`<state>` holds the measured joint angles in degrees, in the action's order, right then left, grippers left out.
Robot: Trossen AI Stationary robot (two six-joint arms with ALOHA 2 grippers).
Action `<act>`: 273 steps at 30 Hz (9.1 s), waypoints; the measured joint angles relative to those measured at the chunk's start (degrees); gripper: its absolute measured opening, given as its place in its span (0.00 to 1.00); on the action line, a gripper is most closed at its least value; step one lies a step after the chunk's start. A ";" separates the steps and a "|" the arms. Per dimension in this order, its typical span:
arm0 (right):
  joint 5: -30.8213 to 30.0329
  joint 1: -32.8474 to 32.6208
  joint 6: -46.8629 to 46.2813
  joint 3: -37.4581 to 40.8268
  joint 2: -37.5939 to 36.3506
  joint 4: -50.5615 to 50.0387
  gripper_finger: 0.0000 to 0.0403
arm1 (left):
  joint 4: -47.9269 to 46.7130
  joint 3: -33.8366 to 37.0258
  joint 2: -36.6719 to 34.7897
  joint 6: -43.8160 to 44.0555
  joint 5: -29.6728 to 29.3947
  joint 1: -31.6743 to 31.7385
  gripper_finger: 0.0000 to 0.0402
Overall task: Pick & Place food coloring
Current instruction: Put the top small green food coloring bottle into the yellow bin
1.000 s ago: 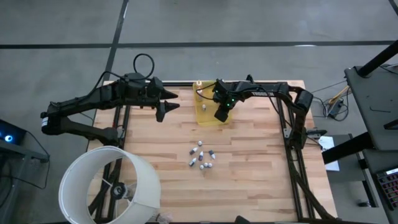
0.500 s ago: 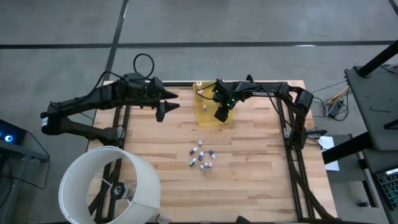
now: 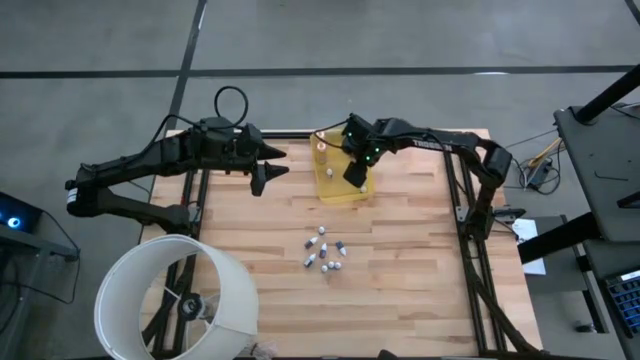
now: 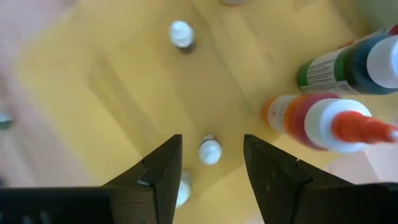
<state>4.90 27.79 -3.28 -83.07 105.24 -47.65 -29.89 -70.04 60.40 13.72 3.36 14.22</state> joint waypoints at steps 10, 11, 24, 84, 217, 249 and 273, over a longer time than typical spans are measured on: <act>4.49 -7.93 -0.15 -0.19 -9.93 -4.08 0.35 | -0.02 0.00 0.00 0.00 0.01 0.04 0.53; 4.60 -9.37 0.13 0.03 -10.80 -4.16 0.34 | -0.02 0.00 0.00 0.00 0.00 0.04 0.53; 4.14 -25.07 -1.92 5.67 -15.36 -0.73 0.30 | -0.08 0.00 1.07 0.92 1.85 -0.18 0.53; -3.82 -27.41 -9.55 5.10 -56.10 -0.22 0.17 | -0.52 -5.29 44.65 -21.14 3.17 -10.16 0.53; -6.62 -27.39 -7.22 7.39 -52.67 -0.32 0.15 | -12.51 -25.07 53.99 -17.51 -2.86 12.93 0.11; -6.62 -27.39 -6.93 7.44 -52.67 -0.14 0.15 | -15.38 -29.27 56.02 -3.12 -5.91 11.38 0.11; -6.62 -27.41 -6.59 7.46 -52.67 -0.14 0.15 | -14.09 -26.30 55.93 10.58 -12.23 5.96 0.11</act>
<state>-1.72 0.38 -9.87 -75.61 52.58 -47.79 -43.98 -96.34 116.33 24.29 -8.87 20.18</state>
